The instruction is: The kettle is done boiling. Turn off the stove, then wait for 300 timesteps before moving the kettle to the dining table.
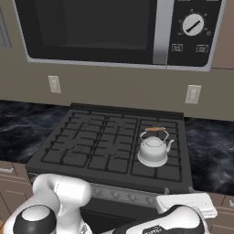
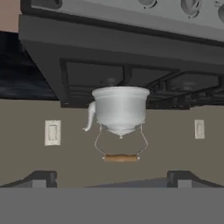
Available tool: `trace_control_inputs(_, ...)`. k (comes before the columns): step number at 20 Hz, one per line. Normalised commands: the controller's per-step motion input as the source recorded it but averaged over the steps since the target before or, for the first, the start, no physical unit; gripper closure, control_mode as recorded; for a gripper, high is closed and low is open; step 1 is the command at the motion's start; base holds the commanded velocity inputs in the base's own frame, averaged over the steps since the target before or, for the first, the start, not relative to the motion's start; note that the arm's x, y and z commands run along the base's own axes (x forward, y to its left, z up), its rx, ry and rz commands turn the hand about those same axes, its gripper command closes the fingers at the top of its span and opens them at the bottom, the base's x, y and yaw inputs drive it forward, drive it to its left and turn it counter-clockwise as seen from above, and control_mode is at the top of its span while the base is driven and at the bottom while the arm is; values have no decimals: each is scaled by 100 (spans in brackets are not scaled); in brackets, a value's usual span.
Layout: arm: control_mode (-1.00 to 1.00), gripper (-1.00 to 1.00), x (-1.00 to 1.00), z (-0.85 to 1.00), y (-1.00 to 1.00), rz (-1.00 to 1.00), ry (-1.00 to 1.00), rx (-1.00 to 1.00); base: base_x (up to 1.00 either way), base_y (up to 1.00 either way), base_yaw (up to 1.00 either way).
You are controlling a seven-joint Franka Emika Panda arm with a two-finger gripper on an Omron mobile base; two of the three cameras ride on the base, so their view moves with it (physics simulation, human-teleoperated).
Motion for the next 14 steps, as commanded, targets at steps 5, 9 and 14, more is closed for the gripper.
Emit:
trace_control_inputs(5, -100, -100, -16, 20, 18, 3, -10, -18, 0, 0, 0)
trace_control_inputs(9, -100, -100, -11, 23, 15, 4, -12, -21, 0, 0, 0)
trace_control_inputs(14, -100, -100, -6, 28, 15, 5, -10, -24, 0, 0, 0)
